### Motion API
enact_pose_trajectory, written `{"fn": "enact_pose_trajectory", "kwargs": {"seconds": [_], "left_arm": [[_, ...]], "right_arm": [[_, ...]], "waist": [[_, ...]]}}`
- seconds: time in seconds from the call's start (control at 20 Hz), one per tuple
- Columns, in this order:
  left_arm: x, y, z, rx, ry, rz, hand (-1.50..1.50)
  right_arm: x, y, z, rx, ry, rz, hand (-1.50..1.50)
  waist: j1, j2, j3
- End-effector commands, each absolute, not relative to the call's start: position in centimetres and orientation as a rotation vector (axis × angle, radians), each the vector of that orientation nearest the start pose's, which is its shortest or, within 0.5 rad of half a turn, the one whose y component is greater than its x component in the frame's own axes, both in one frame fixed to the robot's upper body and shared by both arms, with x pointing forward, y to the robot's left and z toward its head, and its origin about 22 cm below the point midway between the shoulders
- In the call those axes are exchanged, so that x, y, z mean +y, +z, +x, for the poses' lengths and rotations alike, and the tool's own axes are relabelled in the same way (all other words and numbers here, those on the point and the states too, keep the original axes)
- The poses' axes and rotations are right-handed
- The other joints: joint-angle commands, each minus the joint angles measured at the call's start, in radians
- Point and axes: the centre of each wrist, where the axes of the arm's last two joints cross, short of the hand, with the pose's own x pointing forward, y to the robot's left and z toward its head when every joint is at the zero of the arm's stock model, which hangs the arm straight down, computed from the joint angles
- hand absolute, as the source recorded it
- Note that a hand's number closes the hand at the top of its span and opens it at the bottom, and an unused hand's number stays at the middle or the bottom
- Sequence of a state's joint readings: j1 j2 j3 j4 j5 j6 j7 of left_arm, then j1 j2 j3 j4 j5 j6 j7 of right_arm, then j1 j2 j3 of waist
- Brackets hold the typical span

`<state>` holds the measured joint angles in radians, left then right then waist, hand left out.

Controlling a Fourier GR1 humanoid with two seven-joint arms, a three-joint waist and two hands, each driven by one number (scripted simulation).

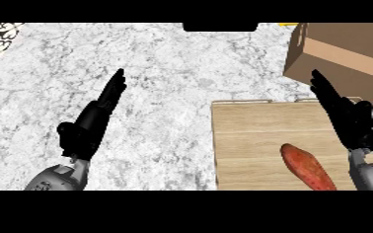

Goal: Pick the sweet potato from the tray and place it in the cardboard box

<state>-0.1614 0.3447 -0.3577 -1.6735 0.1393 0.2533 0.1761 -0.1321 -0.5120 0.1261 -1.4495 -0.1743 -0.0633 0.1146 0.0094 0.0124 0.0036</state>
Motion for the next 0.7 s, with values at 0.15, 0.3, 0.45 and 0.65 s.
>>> {"fn": "enact_pose_trajectory", "kwargs": {"seconds": [0.15, 0.3, 0.45, 0.65], "left_arm": [[22.4, 5.7, 26.7, -1.607, -0.377, 0.065, 0.00], [21.5, 5.4, 26.3, -1.570, -0.338, 0.053, 0.00], [21.1, 5.0, 26.0, -1.565, -0.402, 0.014, 0.00], [22.0, 5.0, 26.3, -1.577, -0.397, 0.020, 0.00]], "right_arm": [[-28.4, 4.9, 22.3, -1.476, 0.530, 0.042, -1.50], [-28.6, 6.4, 24.5, -1.786, -0.098, 0.109, -1.50], [-32.0, 9.6, 22.9, -1.679, 1.044, -0.399, -1.50], [-33.4, 9.6, 21.0, -1.804, 1.283, -0.518, -1.50]], "waist": [[-0.042, -0.019, -0.005], [-0.150, -0.071, 0.050], [-0.071, -0.033, -0.007], [-0.069, -0.025, -0.002]]}}
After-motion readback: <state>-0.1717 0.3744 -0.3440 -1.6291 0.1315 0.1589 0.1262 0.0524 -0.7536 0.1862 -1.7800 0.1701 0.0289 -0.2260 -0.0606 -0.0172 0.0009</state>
